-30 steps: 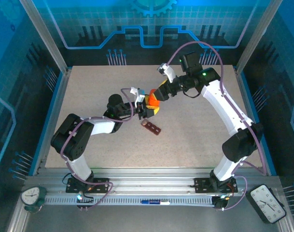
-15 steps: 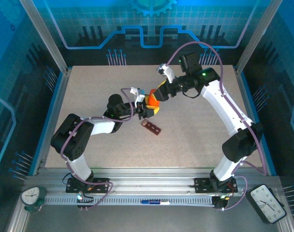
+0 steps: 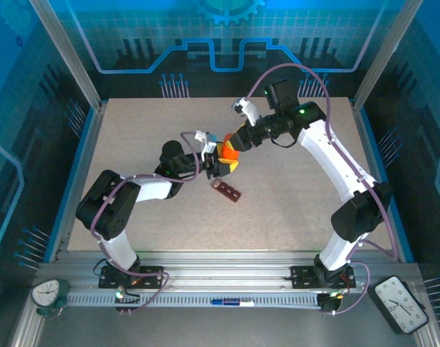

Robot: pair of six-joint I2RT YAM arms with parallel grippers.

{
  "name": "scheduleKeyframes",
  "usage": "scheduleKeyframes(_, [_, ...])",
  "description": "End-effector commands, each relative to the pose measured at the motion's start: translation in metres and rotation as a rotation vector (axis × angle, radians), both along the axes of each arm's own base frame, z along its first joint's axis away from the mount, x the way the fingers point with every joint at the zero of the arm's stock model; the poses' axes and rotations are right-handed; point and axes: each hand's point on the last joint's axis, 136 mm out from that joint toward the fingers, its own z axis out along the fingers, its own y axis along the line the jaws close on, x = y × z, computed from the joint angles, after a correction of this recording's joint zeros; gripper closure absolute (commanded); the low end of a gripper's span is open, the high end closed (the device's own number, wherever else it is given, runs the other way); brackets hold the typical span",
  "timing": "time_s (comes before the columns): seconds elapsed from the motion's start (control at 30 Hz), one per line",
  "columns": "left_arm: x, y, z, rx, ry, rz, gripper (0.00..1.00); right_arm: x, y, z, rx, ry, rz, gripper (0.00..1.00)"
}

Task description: Sort the pills into containers

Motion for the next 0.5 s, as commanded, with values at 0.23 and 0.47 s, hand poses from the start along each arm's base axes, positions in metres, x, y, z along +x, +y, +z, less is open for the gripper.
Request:
scheduleKeyframes(0.23, [0.002,0.001,0.02,-0.006,-0.071,0.004,1.0,-0.011,0.003,-0.02,-0.113,0.036,-0.003,0.58])
scheduleKeyframes(0.47, [0.002,0.002,0.022,0.017,-0.081,0.015,1.0,-0.01,0.001,-0.031,-0.174,0.061,-0.039,0.6])
